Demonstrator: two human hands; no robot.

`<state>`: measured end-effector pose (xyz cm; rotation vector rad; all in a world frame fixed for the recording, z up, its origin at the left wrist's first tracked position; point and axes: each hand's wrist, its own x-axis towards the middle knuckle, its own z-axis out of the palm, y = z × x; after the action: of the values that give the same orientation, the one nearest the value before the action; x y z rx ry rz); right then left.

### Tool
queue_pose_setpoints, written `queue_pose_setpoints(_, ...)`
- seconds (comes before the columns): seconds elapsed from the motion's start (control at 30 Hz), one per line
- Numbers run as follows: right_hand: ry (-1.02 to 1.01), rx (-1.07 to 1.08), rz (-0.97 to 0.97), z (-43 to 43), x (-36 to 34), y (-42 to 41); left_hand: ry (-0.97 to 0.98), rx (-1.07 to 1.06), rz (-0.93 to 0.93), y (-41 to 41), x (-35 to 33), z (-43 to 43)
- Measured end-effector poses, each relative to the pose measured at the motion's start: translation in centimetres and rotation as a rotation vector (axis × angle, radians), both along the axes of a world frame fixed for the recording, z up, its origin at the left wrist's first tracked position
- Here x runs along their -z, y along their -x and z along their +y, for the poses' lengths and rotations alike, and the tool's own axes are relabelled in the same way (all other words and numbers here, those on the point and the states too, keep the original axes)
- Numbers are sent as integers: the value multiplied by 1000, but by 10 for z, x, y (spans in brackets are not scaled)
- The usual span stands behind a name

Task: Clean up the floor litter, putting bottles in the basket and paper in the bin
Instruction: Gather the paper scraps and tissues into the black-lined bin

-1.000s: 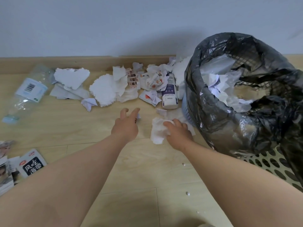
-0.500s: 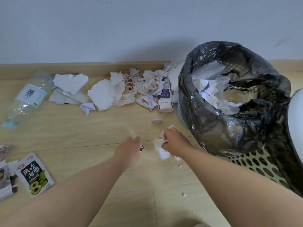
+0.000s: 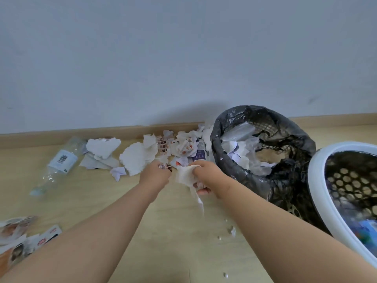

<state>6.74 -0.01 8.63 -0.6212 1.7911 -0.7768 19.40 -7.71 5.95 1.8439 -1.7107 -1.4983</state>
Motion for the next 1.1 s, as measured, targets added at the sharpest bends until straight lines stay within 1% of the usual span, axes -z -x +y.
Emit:
queue_pose_setpoints(0.1, 19, 199, -101, -7, -24, -2, -65, -85, 99, 7, -36, -9)
queue_pose_setpoints(0.23, 21, 457, -267, -4, -52, 1, -174, -199, 143, 22, -80, -22)
queue_pose_setpoints(0.3, 82, 536, -298, 1, -66, 8, -190, -200, 277, 32, -98, -19)
queue_pose_setpoints(0.33, 108, 559, -291, 2, -71, 12, -187, -200, 333, 36, -106, -15)
queue_pose_setpoints(0.37, 122, 578, -275, 5, -76, 15, -178, -198, 351, 41, -113, -8)
queue_pose_setpoints(0.43, 146, 609, -247, 12, -82, 24, -149, -164, 323, 47, -128, 10)
queue_pose_setpoints(0.53, 134, 577, -201, 22, -86, 32, -53, -6, 294, 51, -135, 35)
queue_pose_setpoints(0.6, 111, 570, -210, 28, -89, 35, -14, 70, 288, 50, -130, 43)
queue_pose_setpoints(0.73, 181, 670, -269, 30, -101, 52, -80, 75, 343, 61, -129, 47)
queue_pose_setpoints(0.77, 206, 714, -246, 29, -104, 59, -85, 69, 356, 65, -130, 47)
queue_pose_setpoints(0.87, 295, 818, -83, 31, -108, 77, -87, 60, 414, 83, -129, 47)
queue_pose_setpoints(0.97, 403, 890, 144, 37, -101, 91, -138, -12, 507, 105, -123, 45)
queue_pose_setpoints(1.03, 442, 899, 308, 43, -94, 98, -207, -69, 550, 121, -116, 43)
queue_pose_setpoints(1.1, 439, 867, 432, 49, -89, 105, -337, -121, 622, 136, -113, 46)
